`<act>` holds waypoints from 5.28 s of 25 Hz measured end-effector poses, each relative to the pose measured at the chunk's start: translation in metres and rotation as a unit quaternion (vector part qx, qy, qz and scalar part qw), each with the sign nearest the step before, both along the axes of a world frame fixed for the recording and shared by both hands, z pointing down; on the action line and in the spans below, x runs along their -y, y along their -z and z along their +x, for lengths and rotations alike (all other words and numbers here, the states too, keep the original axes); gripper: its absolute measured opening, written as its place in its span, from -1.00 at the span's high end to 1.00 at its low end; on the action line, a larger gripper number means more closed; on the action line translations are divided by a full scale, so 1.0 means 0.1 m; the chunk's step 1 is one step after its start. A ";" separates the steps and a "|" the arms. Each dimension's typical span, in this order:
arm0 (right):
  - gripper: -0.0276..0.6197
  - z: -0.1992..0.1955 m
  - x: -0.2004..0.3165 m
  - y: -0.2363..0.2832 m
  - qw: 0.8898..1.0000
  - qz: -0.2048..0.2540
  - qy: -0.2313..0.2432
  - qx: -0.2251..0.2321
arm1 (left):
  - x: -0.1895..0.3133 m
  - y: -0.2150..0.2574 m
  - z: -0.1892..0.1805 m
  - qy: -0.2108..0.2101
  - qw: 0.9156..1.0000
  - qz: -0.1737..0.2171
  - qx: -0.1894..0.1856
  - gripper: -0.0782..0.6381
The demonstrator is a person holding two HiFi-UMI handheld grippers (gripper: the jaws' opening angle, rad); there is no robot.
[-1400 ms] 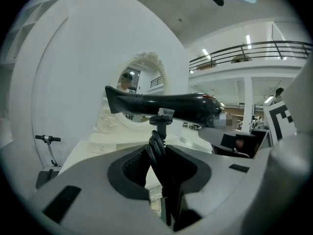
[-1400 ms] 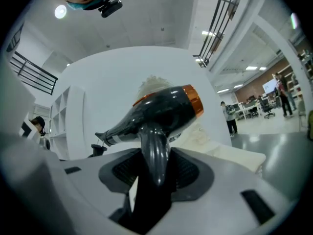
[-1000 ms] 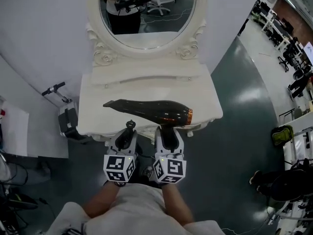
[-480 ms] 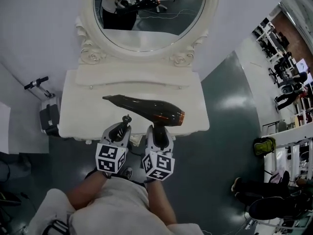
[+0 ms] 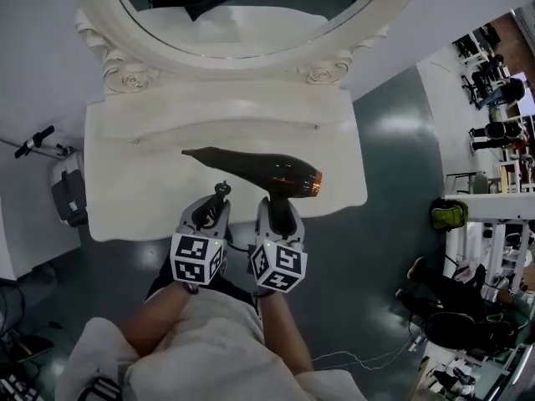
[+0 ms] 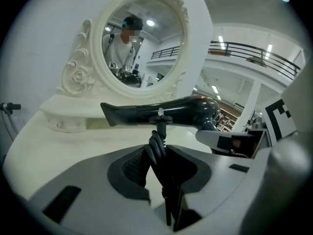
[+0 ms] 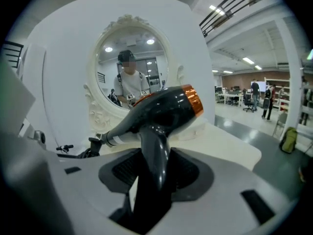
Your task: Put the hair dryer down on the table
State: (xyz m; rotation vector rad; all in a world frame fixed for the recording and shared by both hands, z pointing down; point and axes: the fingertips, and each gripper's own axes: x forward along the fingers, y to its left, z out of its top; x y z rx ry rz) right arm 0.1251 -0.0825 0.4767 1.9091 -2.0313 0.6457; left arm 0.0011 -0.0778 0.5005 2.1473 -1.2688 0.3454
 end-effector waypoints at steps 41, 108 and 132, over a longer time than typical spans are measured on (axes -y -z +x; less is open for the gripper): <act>0.32 0.19 0.84 -1.20 0.988 -0.141 -0.051 0.046 | 0.95 -0.96 0.08 -0.050 0.994 -0.094 0.024 0.50; 0.15 0.31 0.98 -1.41 0.982 -0.184 0.008 -0.052 | 1.14 -1.07 0.06 -0.040 0.991 -0.114 0.059 0.50; 0.87 -0.18 0.77 -0.78 0.998 -0.042 0.036 -0.026 | 1.20 -1.20 -0.06 -0.015 0.991 -0.121 0.048 0.49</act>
